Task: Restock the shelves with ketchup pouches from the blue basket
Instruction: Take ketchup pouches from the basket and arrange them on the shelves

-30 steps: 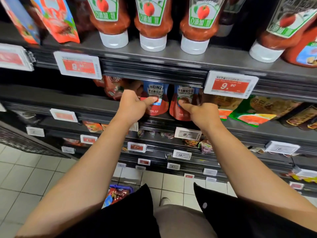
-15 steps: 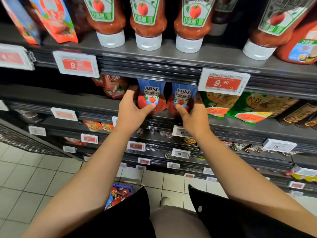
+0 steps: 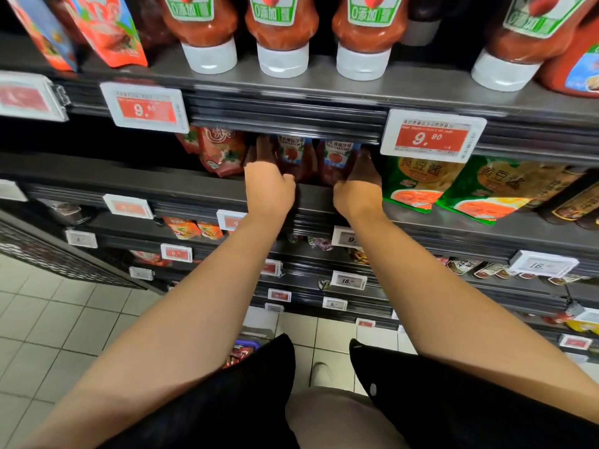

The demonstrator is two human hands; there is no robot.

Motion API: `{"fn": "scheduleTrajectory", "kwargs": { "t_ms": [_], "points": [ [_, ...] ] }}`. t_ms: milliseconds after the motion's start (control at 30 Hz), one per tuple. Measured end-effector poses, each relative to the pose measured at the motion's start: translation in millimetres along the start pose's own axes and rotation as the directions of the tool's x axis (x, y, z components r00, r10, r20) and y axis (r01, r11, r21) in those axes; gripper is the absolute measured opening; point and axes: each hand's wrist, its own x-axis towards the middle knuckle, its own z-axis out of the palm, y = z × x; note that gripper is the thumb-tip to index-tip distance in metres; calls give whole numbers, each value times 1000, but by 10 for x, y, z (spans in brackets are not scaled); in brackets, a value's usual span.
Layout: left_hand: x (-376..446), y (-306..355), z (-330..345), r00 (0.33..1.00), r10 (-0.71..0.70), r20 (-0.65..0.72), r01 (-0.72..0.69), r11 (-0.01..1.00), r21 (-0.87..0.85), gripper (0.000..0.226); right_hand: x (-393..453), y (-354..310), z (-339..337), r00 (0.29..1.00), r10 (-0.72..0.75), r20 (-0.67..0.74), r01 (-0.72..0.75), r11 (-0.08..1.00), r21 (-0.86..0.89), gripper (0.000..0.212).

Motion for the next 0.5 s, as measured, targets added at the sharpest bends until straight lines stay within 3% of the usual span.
{"fn": "scheduleTrajectory", "kwargs": {
  "t_ms": [33, 167, 300, 500],
  "points": [
    [36, 9, 10, 1000, -6, 10, 7, 1000, -13, 21, 51, -37, -16, 999, 33, -13, -32, 999, 14, 48],
    [95, 51, 46, 1000, 12, -5, -12, 999, -37, 52, 223, -103, -85, 999, 42, 1, -42, 998, -47, 45],
    [150, 68, 88, 1000, 29, 0, -29, 999, -43, 55, 342, -138, -117, 997, 72, -40, -72, 997, -7, 36],
    [-1, 106, 157, 991, -127, -39, 114, 965, -235, 68, 230, -154, 66, 987, 127, -100, -128, 992, -5, 50]
  ]
}}
